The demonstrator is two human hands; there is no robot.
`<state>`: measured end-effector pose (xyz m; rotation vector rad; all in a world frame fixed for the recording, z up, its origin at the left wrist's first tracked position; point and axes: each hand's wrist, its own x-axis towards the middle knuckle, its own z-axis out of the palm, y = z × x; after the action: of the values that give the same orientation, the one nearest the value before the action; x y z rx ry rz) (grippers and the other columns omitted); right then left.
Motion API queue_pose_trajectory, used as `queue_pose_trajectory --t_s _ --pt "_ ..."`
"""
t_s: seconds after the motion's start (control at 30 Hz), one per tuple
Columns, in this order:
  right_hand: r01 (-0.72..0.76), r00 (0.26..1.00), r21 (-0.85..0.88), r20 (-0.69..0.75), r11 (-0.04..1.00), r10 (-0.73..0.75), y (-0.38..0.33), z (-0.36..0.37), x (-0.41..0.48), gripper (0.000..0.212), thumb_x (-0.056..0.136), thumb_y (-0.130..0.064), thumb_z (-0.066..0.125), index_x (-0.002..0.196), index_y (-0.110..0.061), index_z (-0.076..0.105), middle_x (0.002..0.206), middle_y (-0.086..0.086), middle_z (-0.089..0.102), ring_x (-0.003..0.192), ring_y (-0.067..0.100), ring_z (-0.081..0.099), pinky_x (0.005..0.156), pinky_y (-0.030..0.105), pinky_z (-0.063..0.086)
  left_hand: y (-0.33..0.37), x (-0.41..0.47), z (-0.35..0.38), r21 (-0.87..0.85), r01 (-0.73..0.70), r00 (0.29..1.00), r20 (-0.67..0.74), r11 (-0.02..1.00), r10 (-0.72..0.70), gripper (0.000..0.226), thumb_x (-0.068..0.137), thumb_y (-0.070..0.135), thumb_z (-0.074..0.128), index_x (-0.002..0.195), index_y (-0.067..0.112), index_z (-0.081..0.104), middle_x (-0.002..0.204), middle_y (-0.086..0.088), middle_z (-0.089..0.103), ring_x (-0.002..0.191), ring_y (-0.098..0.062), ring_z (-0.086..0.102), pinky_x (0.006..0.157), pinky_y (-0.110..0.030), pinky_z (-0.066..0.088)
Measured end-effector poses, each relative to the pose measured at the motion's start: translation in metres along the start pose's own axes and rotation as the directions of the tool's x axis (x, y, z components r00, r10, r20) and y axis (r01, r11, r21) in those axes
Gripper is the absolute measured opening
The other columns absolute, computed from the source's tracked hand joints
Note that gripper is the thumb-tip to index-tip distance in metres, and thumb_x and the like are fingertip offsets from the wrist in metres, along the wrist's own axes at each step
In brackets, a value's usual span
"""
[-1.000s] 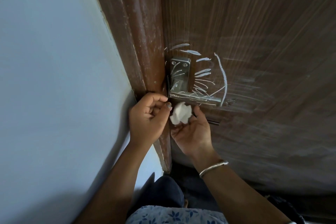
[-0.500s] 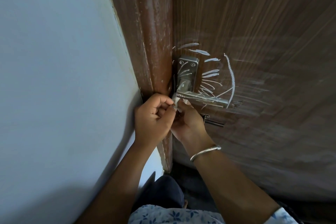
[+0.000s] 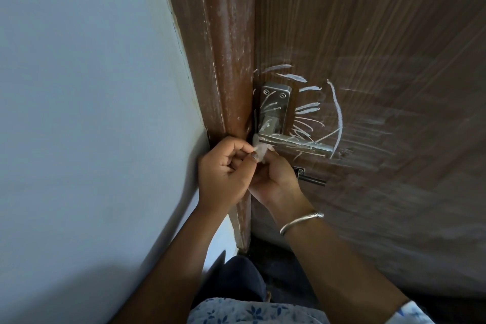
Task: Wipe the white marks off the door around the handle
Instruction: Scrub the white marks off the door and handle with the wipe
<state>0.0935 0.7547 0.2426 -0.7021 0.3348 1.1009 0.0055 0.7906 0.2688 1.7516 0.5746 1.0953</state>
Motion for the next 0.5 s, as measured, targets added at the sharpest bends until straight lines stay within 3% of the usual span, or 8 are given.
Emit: queue_pose_trajectory --t_s 0.1,0.17,0.23,0.37,0.47,0.5 --pt "0.021 1.0 -0.066 0.018 0.998 -0.019 0.0 0.002 -0.005 0.015 0.086 0.002 0.041 0.091 -0.005 0.053 0.079 0.016 0.05 0.071 0.029 0.051 0.093 0.038 0.044 -0.003 -0.002 0.0 0.089 -0.034 0.999 0.007 0.995 0.034 0.019 0.076 0.009 0.064 0.079 0.028 0.063 0.057 0.008 0.061 0.052 -0.013 0.059 0.051 -0.029 0.054" --pt "0.035 0.999 -0.07 0.031 0.997 -0.033 0.001 0.007 -0.008 0.013 0.089 -0.002 0.044 0.09 -0.001 0.057 0.073 0.016 0.06 0.064 0.028 0.064 0.064 0.038 0.057 -0.005 -0.005 0.0 0.208 -0.122 0.993 0.029 0.971 0.118 0.015 0.077 0.01 0.063 0.082 0.025 0.063 0.063 0.013 0.063 0.057 -0.004 0.061 0.052 -0.016 0.05" --pt "0.049 0.999 -0.099 0.018 0.994 -0.047 0.0 0.008 -0.01 0.016 0.089 -0.004 0.046 0.098 -0.001 0.059 0.076 0.015 0.062 0.065 0.026 0.065 0.052 0.033 0.055 -0.007 -0.01 0.001 0.351 -0.176 0.984 0.061 0.92 0.166 0.009 0.08 0.015 0.062 0.088 0.018 0.065 0.069 0.005 0.068 0.059 -0.006 0.063 0.052 -0.018 0.051" --pt "0.098 0.995 -0.129 0.026 0.987 -0.096 0.005 0.004 -0.008 0.027 0.091 -0.018 0.058 0.116 -0.009 0.057 0.08 0.008 0.062 0.071 0.02 0.066 0.06 0.03 0.054 -0.003 -0.019 0.006 0.458 -0.183 0.983 0.088 0.87 0.16 0.026 0.084 0.021 0.06 0.108 0.014 0.066 0.085 -0.001 0.074 0.072 -0.014 0.068 0.063 -0.022 0.055" --pt "0.164 0.986 -0.215 0.042 0.963 -0.159 0.008 -0.004 -0.005 0.029 0.093 -0.023 0.056 0.116 -0.005 0.06 0.089 0.006 0.062 0.091 0.02 0.062 0.09 0.036 0.05 0.001 -0.021 0.01 0.45 -0.184 0.983 0.104 0.874 0.153 0.027 0.086 0.019 0.059 0.11 0.012 0.068 0.095 -0.003 0.074 0.082 -0.015 0.07 0.072 -0.021 0.054" --pt "0.193 0.981 -0.267 0.038 0.944 -0.19 0.008 -0.006 -0.008 0.026 0.095 -0.023 0.052 0.113 -0.006 0.061 0.092 0.006 0.062 0.094 0.018 0.061 0.092 0.032 0.049 0.003 -0.021 0.011 0.451 -0.174 0.984 0.101 0.875 0.144 0.027 0.087 0.019 0.059 0.111 0.01 0.068 0.098 -0.004 0.074 0.084 -0.017 0.07 0.075 -0.023 0.055"
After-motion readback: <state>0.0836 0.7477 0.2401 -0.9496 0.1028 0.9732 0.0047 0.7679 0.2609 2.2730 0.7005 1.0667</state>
